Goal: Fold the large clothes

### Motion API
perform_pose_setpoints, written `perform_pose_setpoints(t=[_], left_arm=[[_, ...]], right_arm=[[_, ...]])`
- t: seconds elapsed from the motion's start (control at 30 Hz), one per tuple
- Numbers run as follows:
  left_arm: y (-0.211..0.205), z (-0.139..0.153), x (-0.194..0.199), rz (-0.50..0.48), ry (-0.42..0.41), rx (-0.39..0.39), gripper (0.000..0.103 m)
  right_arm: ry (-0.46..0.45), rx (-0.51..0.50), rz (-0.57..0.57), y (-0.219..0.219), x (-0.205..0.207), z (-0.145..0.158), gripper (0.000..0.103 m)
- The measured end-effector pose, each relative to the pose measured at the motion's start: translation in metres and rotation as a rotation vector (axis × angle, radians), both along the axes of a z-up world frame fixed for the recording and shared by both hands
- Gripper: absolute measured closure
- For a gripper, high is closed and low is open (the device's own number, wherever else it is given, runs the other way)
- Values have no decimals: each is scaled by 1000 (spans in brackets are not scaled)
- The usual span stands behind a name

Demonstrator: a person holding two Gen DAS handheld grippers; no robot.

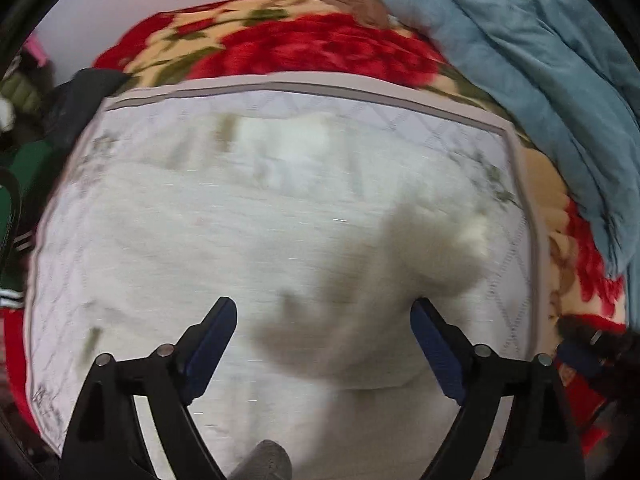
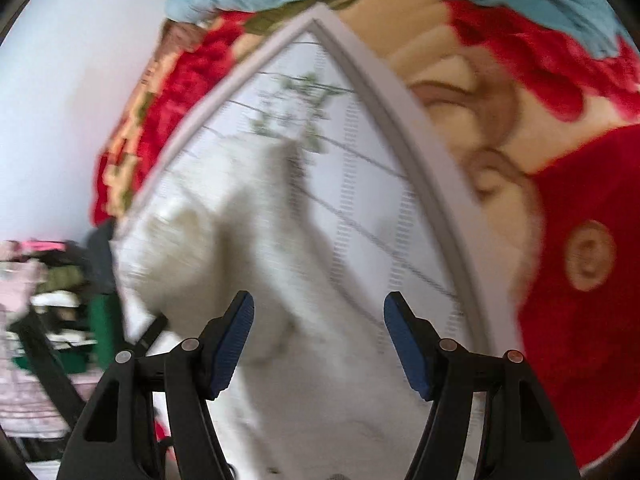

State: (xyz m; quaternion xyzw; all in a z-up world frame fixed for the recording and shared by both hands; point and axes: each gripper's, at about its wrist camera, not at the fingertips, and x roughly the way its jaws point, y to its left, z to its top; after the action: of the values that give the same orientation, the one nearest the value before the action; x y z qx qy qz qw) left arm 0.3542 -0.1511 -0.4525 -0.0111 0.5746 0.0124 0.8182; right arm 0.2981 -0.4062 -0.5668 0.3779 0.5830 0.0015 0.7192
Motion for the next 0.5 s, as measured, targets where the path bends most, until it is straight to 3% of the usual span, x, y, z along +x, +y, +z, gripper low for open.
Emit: perform_pose_setpoints(t=[0.17,0.23,0.47,0.5], left_arm=[[45,4,-8,103,2,93,12],[59,-3,-11,141,16,120,10],[78,-87,5,158,131,227,9],[78,-97,7,155,135,215,7]], right_arm=[[-33,99,25,33,34,0,34],[-4,62,64,47,47,-4,34],[102,1,183,90,74,-41,34],[103,-15,197,94,74,-44,46]])
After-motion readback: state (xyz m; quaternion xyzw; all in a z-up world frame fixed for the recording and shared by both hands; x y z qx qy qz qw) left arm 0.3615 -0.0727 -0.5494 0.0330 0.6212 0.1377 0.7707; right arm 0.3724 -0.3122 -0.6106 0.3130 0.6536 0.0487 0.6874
